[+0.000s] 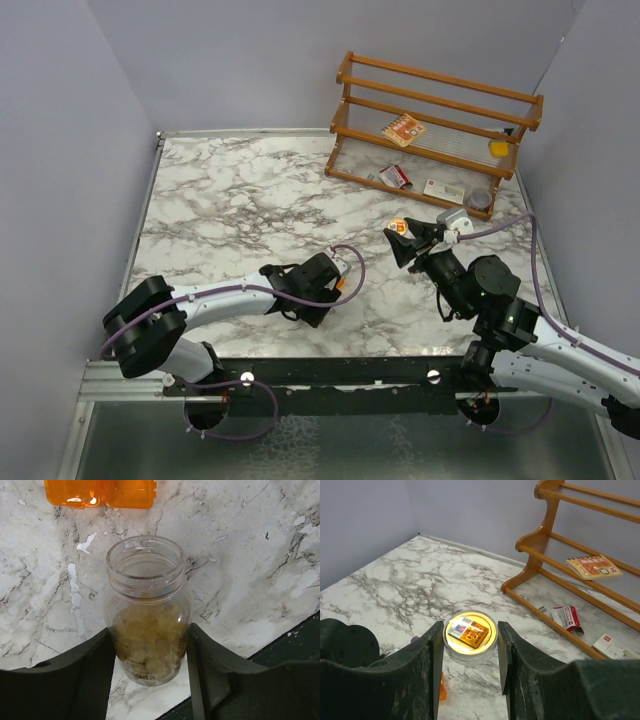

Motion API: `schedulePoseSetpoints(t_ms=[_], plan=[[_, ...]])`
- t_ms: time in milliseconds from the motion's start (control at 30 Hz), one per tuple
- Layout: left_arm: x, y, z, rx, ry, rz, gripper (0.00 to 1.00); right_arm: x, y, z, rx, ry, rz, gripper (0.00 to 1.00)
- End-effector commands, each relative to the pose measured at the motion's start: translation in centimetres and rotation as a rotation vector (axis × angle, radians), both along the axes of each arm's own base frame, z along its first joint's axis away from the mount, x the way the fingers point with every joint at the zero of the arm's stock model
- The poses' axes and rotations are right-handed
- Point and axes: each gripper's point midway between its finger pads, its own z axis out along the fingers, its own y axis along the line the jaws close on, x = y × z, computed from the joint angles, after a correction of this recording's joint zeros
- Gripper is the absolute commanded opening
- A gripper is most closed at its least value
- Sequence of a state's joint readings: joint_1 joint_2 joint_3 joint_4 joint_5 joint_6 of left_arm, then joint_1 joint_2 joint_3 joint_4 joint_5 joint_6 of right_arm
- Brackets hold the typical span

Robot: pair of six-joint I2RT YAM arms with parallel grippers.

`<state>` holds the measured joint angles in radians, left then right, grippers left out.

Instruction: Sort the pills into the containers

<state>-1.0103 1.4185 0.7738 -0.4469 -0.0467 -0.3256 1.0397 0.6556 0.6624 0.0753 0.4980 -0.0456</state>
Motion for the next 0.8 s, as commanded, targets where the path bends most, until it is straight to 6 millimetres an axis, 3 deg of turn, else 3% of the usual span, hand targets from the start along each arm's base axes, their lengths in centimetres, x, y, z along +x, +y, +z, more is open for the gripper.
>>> schedulePoseSetpoints(t_ms=[0,767], plan=[[0.4,0.2,-0.4,0.013,-0.028,0.023,0.0,0.2,-0.5,0.0,0.017,0.003,-0.027,0.01],[0.5,0.0,-1.5,-0.105,-0.08,0.086,0.0,0.1,0.0,-0.1,-0.011,0.001,-0.003,0.01]])
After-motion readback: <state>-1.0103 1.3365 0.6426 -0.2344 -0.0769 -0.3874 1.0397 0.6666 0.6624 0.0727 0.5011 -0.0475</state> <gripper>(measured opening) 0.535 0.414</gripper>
